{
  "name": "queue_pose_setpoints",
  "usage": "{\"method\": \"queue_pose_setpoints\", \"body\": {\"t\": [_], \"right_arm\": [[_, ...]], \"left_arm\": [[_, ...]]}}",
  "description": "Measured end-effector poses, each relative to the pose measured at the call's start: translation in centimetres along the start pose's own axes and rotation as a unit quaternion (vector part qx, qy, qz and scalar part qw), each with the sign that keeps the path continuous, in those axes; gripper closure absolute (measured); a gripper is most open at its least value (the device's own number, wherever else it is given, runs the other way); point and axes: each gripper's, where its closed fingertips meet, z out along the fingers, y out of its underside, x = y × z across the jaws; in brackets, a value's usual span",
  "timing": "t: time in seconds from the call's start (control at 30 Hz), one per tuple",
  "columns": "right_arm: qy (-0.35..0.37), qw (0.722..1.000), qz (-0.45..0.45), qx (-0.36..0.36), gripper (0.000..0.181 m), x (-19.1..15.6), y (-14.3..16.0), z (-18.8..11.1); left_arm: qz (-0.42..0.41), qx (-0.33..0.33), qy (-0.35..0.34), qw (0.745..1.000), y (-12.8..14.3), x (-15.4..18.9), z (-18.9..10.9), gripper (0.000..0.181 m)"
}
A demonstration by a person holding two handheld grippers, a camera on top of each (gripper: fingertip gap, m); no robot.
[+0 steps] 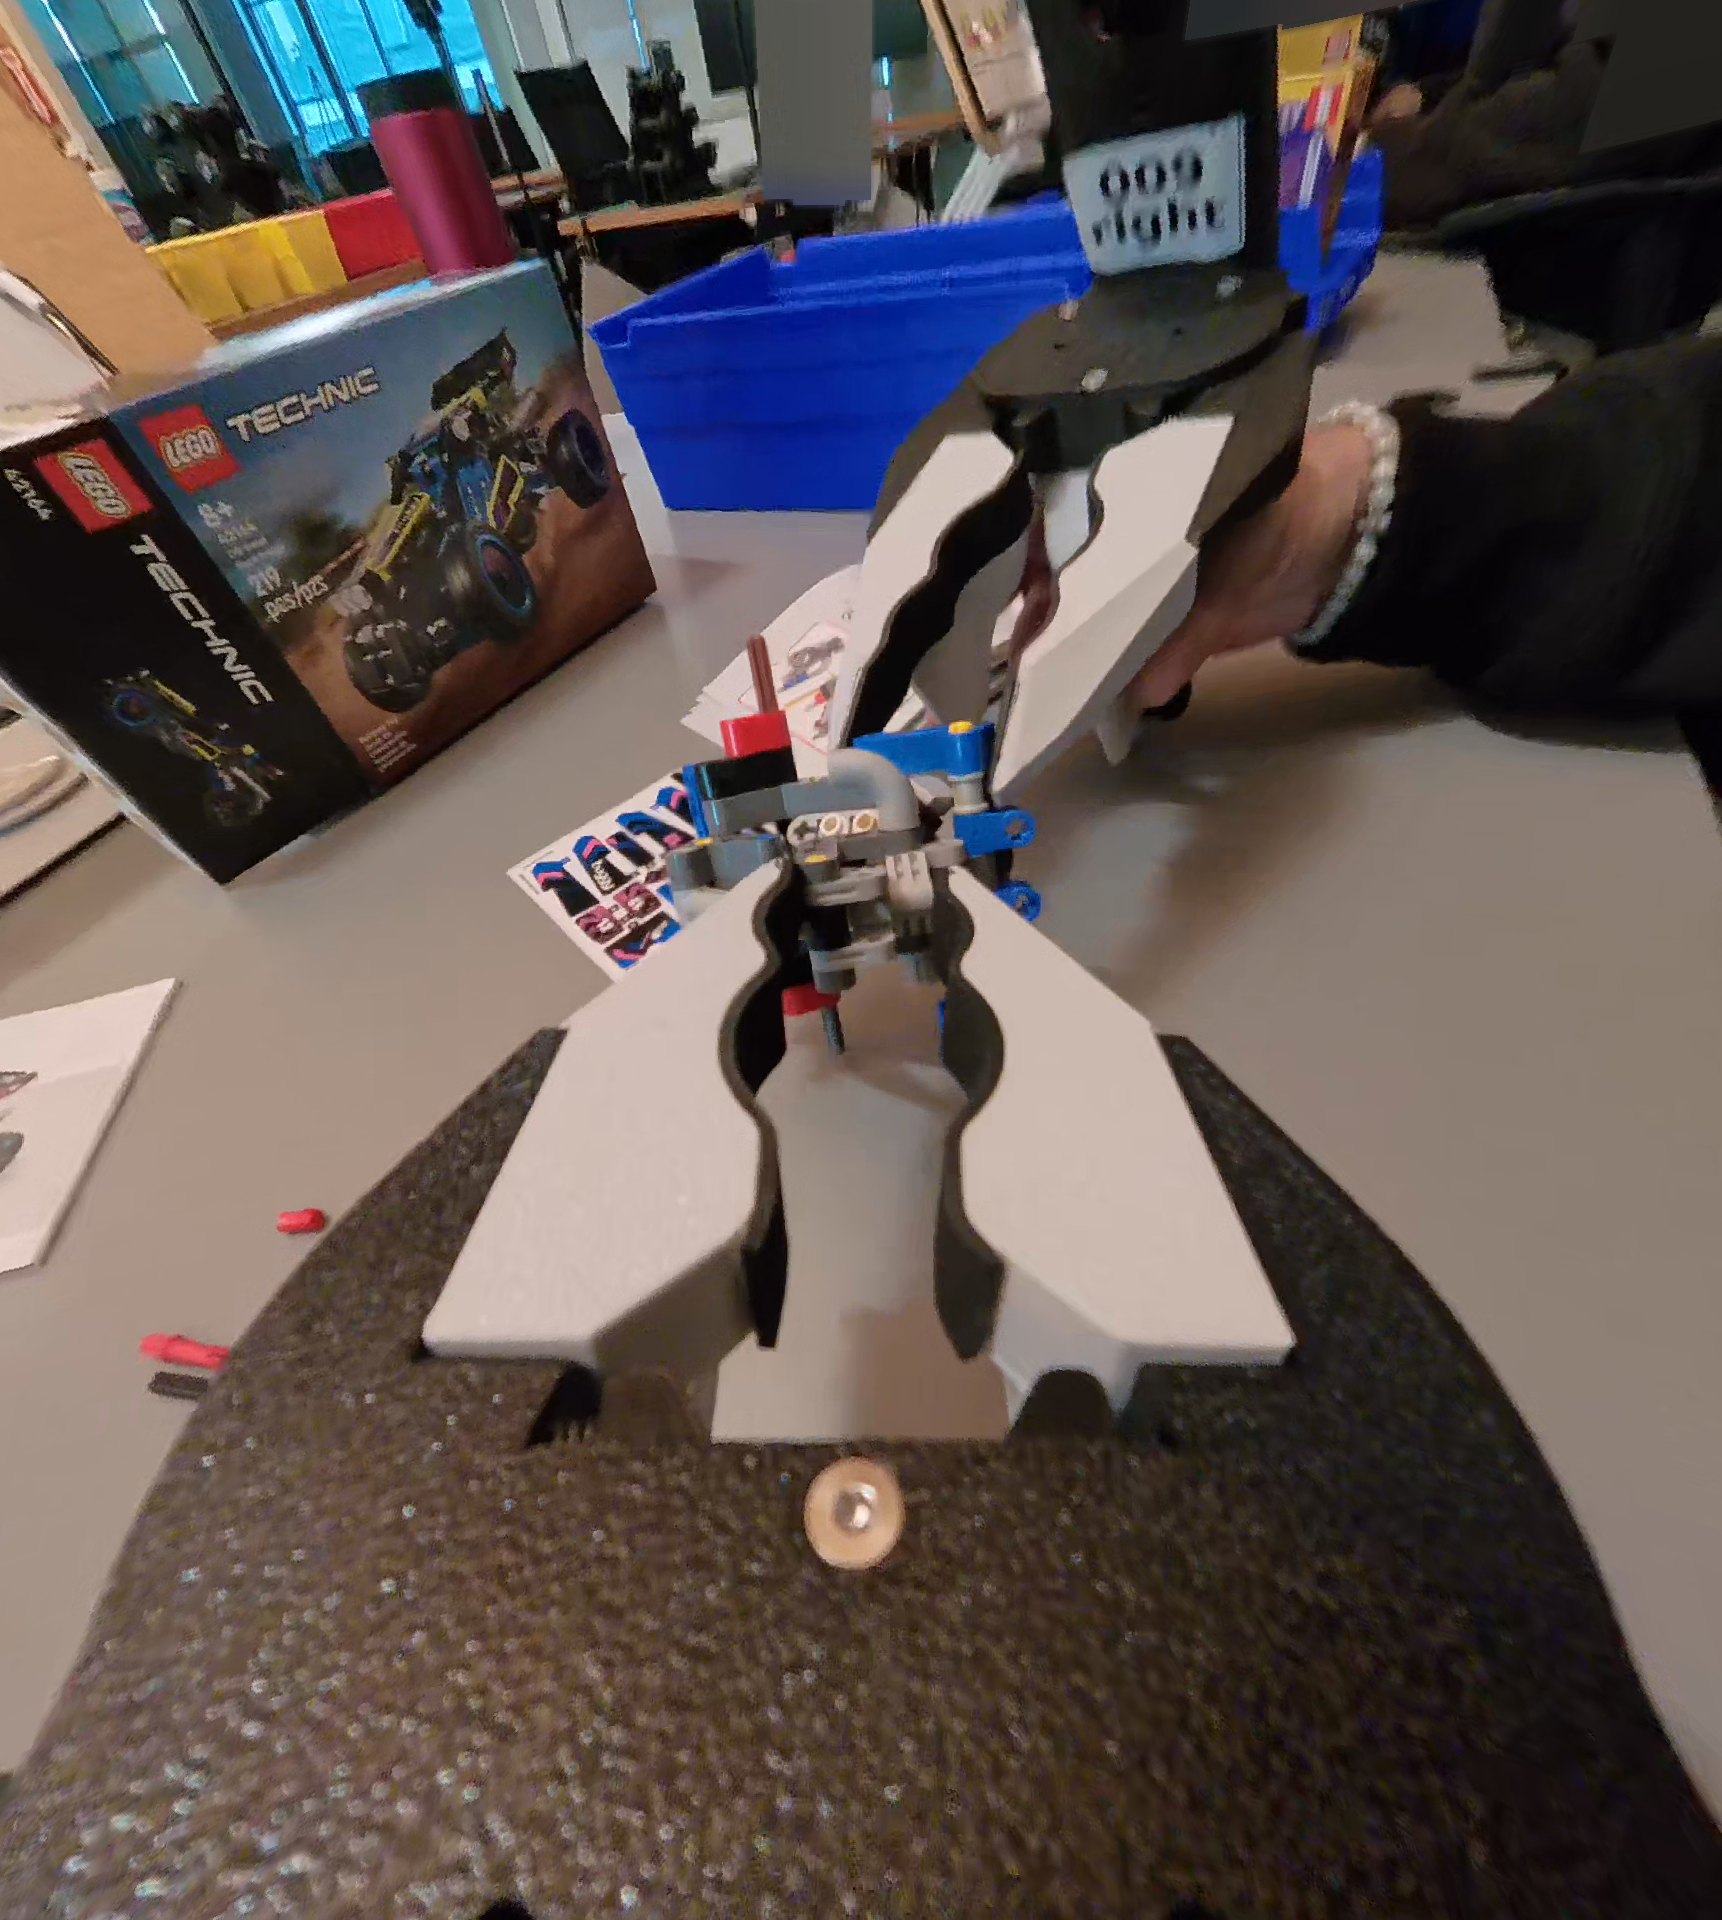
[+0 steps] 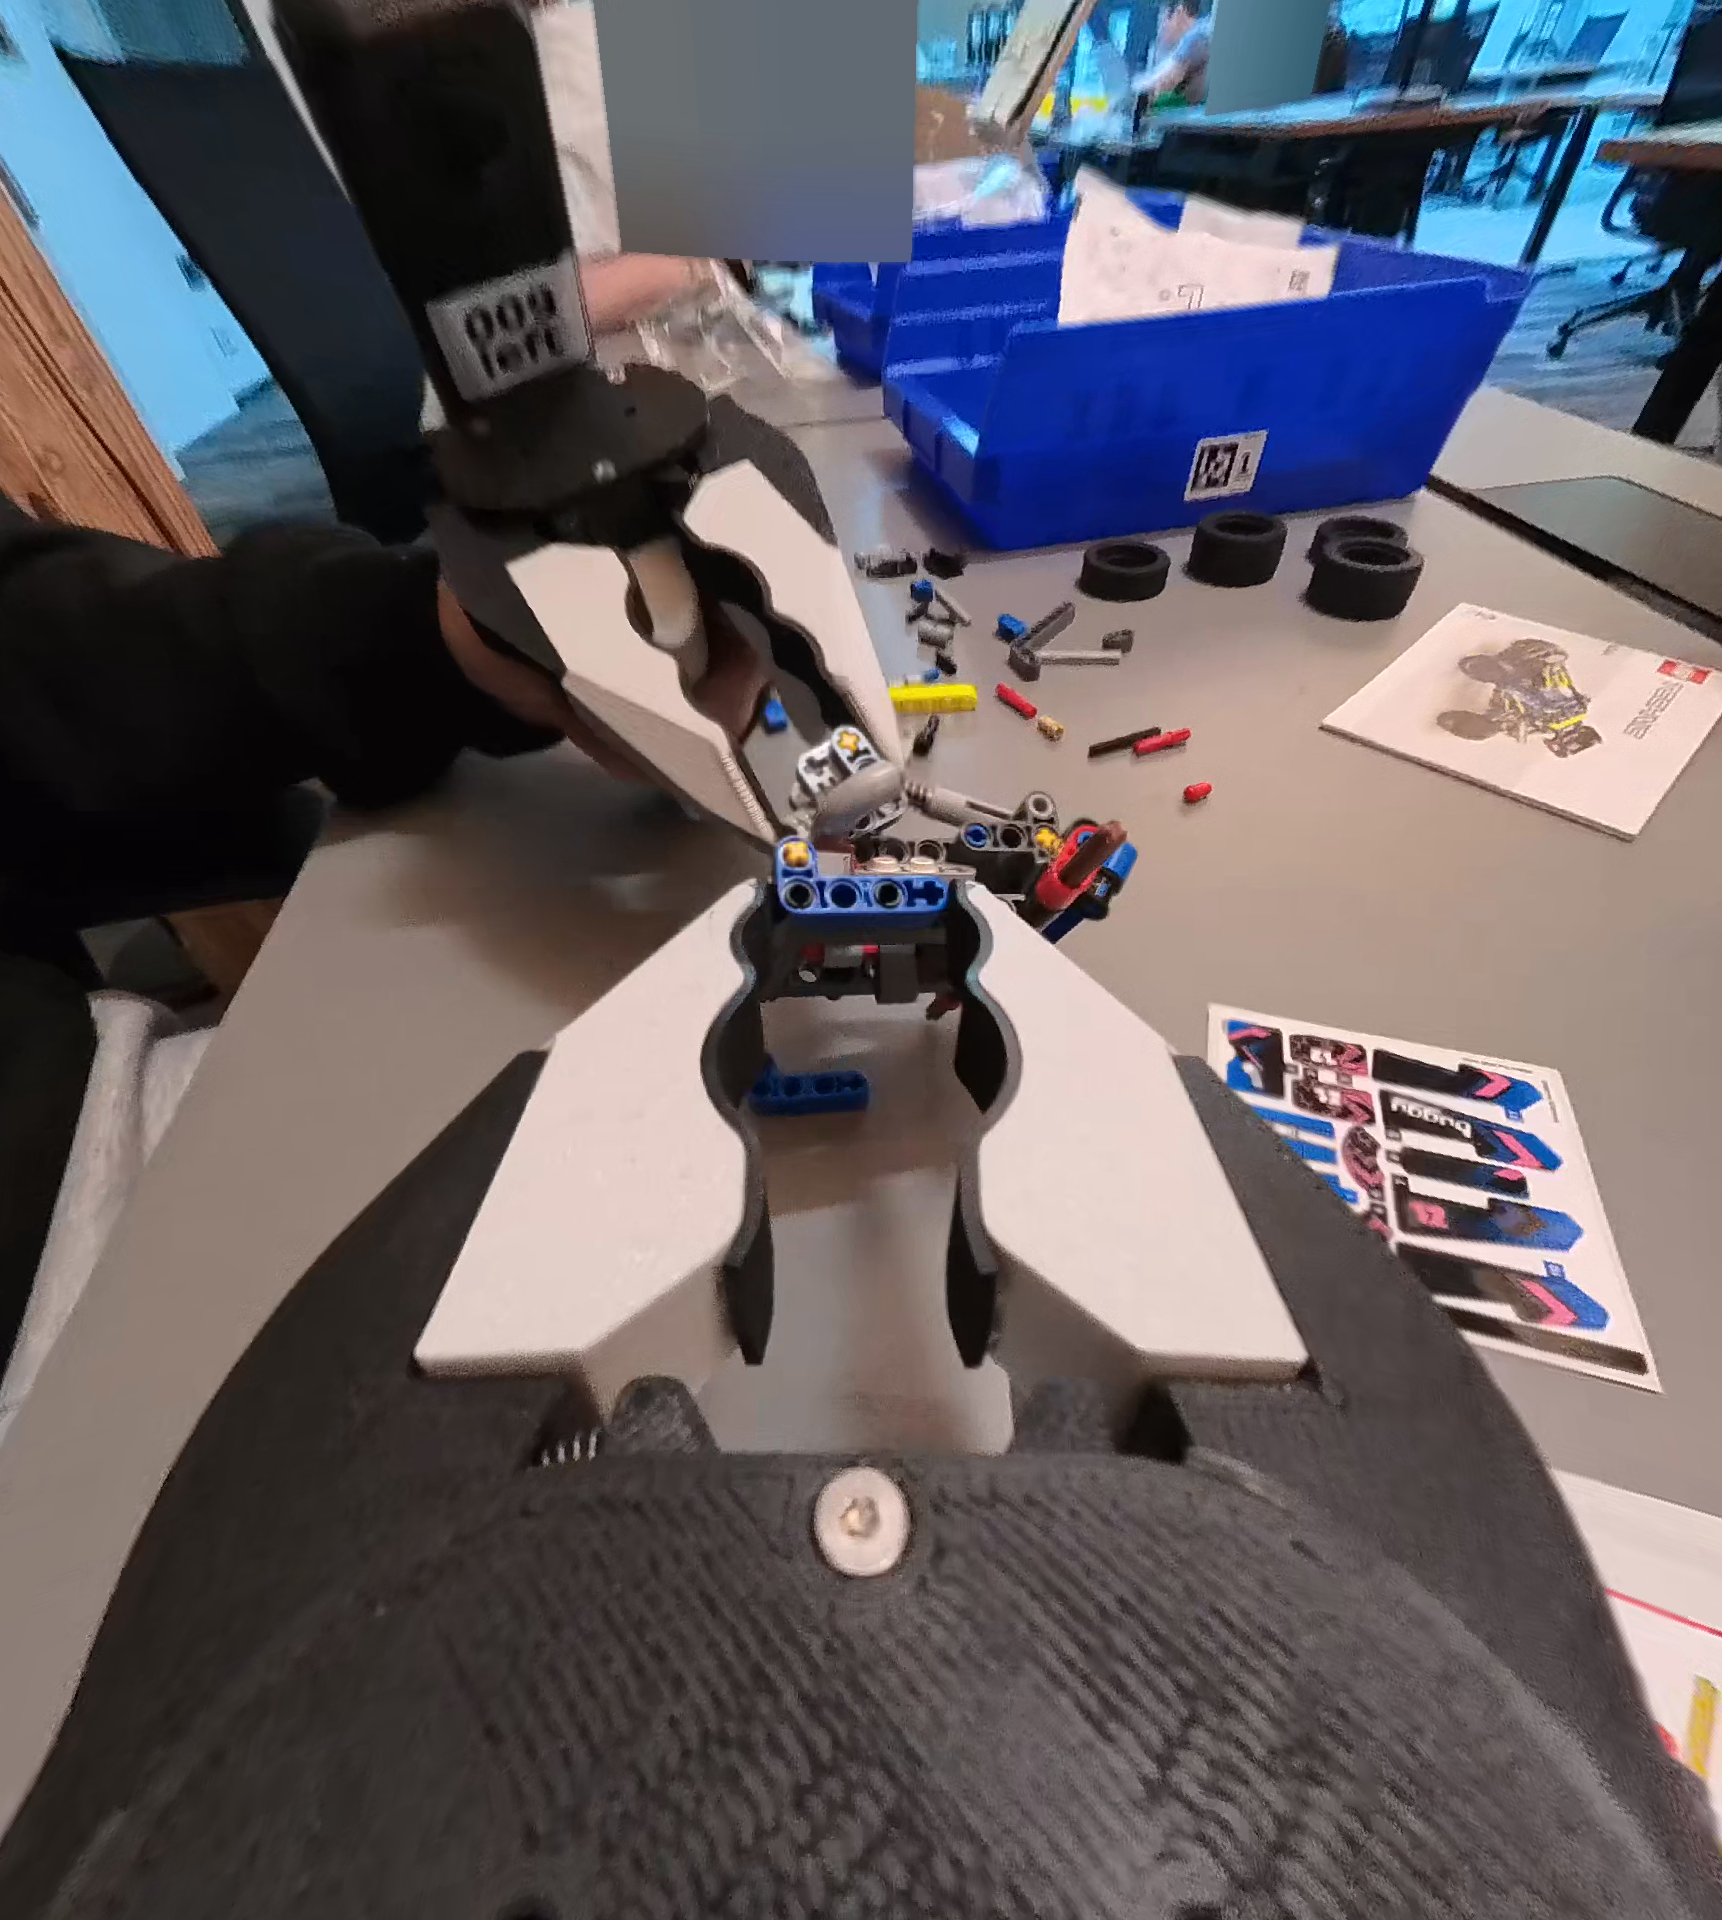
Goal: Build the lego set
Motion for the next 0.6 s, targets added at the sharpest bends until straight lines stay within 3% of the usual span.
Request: {"method": "queue_pose_setpoints", "body": {"t": [0.37,0.6], "right_arm": [[0.034,0.991,-0.086,-0.096,0.150,-0.8,0.6,0.5],[0.022,0.983,-0.115,-0.144,0.151,-1.3,0.7,1.2]], "left_arm": [[0.087,-0.101,-0.015,0.991,1.9,0.9,0.0,0.150],[0.047,-0.120,-0.025,0.991,3.1,1.1,0.2,0.156]]}}
